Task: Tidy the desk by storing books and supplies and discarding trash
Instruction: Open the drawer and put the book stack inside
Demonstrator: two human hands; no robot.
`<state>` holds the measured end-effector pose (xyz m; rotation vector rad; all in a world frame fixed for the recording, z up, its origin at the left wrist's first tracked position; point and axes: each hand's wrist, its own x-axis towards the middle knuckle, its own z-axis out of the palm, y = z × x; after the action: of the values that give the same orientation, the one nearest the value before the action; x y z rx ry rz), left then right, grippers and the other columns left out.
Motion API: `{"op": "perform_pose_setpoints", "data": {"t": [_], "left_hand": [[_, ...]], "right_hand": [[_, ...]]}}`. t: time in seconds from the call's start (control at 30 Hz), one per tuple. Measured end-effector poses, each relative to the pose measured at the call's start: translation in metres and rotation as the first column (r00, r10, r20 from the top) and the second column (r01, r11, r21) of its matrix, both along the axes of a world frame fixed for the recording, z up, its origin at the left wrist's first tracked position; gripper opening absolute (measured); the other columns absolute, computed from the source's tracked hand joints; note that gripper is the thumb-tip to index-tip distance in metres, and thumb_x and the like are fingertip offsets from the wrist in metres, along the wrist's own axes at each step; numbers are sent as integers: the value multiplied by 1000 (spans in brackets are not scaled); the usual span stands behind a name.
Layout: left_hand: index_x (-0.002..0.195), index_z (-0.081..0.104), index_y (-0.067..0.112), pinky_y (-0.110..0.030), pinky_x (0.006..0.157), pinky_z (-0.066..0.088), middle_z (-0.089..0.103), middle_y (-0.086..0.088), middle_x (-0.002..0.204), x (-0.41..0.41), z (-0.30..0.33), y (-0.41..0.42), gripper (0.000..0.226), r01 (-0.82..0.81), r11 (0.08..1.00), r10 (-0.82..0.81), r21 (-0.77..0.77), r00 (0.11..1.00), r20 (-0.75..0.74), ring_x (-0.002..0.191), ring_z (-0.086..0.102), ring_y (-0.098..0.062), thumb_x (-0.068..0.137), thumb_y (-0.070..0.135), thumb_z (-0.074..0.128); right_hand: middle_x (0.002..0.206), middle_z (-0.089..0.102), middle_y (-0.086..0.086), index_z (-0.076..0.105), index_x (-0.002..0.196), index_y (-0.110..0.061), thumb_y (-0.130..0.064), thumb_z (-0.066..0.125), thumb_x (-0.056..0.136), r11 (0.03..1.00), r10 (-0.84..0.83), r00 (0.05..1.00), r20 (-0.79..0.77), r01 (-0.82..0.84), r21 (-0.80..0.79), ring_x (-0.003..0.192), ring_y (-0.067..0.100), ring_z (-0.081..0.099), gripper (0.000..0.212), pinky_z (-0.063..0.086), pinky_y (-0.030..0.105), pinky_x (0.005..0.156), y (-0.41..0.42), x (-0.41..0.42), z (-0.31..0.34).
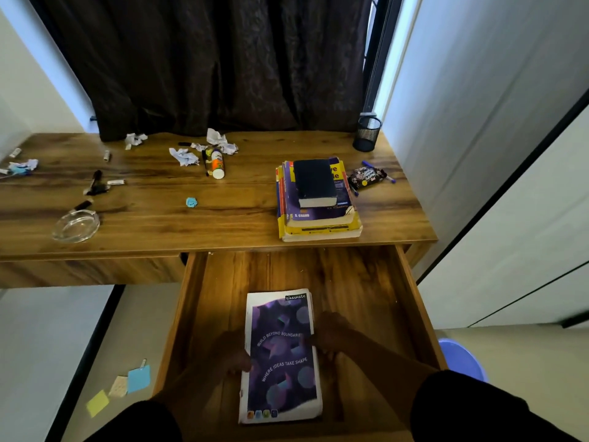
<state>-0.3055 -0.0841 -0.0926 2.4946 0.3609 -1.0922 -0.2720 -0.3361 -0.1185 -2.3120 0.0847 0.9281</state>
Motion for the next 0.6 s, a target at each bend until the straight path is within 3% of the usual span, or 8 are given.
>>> {"op": "perform_pose_setpoints", "data": {"t": [0.07, 0.13, 0.2, 0.3, 0.4, 0.5, 0.6], "left_hand": [[136, 50, 7, -19, 54, 49, 56, 1, 91, 20, 12, -1, 52, -55, 995, 51, -78, 997, -58, 76, 59, -11, 94, 26, 73], [138, 49, 11, -20, 49, 46, 60, -2, 97, 50, 31, -5, 49, -87, 989, 94, -123, 994, 54, 75, 59, -11, 96, 26, 69], [127, 56, 14, -27, 53, 56, 67, -6, 102, 81, 47, -11, 36, -113, 983, 142, -144, 967, 213, 77, 65, -14, 96, 26, 69], [112, 67, 18, -42, 76, 64, 72, -5, 96, 120, 73, -24, 19, -148, 949, 242, -279, 909, 339, 83, 72, -19, 97, 29, 67], [118, 67, 21, -37, 90, 57, 71, 0, 118, 158, 92, -35, 26, -117, 908, 311, -402, 831, 461, 104, 68, -19, 97, 36, 66], [137, 56, 16, -30, 85, 45, 63, 0, 129, 188, 107, -51, 49, -108, 837, 394, -537, 799, 453, 117, 61, -20, 98, 46, 62], [133, 59, 18, -31, 79, 51, 69, -4, 125, 216, 99, -67, 52, -105, 749, 434, -654, 824, 364, 106, 67, -19, 97, 55, 58]], "right_hand": [[109, 71, 2, 61, 117, -24, -68, 64, 86, 990, -132, 988, 81, 128, 53, 89, 9, 70, 54, 61, 28, 72, 2, 16, 10], [120, 65, 3, 58, 126, -29, -89, 40, 81, 975, -167, 951, 260, 199, -100, 108, 21, 66, 77, 55, 38, 86, 1, 39, 35], [121, 63, 1, 51, 132, -31, -91, 29, 82, 940, -154, 895, 419, 263, -216, 110, 24, 64, 81, 49, 37, 85, -2, 60, 63], [112, 67, 0, 46, 124, -28, -81, 35, 91, 928, -187, 784, 592, 339, -156, 99, 22, 66, 63, 50, 35, 76, -12, 87, 96], [116, 64, 0, 44, 121, -29, -76, 45, 91, 911, -276, 674, 685, 411, -38, 102, 21, 64, 55, 52, 37, 79, -21, 116, 114], [124, 55, 4, 43, 127, -26, -74, 52, 89, 891, -322, 614, 721, 453, 12, 113, 24, 56, 61, 53, 40, 84, -29, 147, 128], [138, 49, 13, 39, 140, -21, -80, 48, 87, 870, -385, 689, 614, 493, -7, 128, 33, 47, 80, 47, 48, 97, -36, 174, 138]]}}
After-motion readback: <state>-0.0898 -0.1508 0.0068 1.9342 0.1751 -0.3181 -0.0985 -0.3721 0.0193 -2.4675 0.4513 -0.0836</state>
